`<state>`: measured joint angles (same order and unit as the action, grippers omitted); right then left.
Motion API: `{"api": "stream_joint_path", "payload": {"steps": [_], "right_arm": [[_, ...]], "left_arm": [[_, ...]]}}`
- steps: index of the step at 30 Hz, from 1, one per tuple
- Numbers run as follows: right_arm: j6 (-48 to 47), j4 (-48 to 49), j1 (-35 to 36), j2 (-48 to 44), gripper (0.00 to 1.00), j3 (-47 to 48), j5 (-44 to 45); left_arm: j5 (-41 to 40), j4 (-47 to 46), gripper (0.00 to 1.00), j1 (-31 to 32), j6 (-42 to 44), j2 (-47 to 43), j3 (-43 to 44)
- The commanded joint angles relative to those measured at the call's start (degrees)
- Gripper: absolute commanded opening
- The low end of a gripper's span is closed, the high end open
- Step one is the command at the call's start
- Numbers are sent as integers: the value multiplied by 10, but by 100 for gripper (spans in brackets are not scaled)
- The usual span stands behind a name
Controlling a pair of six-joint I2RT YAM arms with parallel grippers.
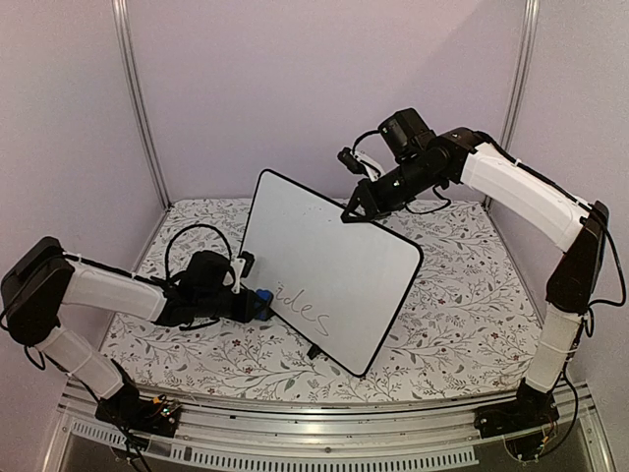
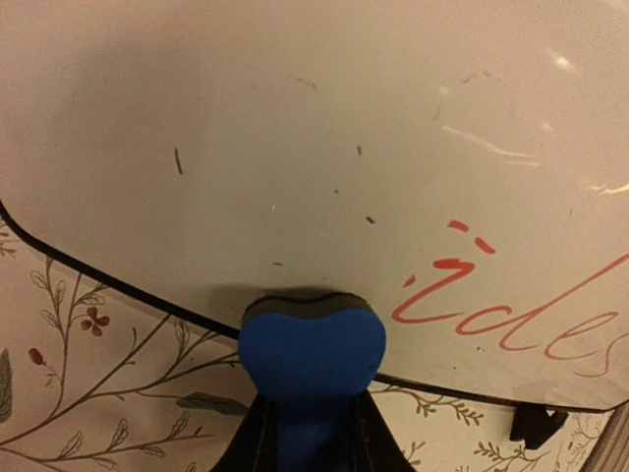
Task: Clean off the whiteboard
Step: Erase the whiteboard from the whiteboard stand.
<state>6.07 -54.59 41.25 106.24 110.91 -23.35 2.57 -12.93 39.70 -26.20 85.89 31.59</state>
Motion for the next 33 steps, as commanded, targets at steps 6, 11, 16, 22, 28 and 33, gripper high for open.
{"api": "stream_joint_path", "payload": {"steps": [6,11,16,22,28,33], "right_arm": [[-46,-61,23,26,0,-25,-13],[-45,-61,23,24,0,-25,-11],[-45,-61,23,26,0,-24,-12],[-44,-65,24,29,0,-9,-14],[-44,-65,23,28,0,-12,-11],[-46,-63,23,26,0,-19,-1]], "left_arm": [[6,-3,0,7,23,14,76],[8,2,0,6,30,22,96],[10,2,0,6,27,16,89],[16,-8,0,7,3,2,50],[6,-25,0,8,-8,-10,7],[6,-39,0,9,-1,7,0]]}}
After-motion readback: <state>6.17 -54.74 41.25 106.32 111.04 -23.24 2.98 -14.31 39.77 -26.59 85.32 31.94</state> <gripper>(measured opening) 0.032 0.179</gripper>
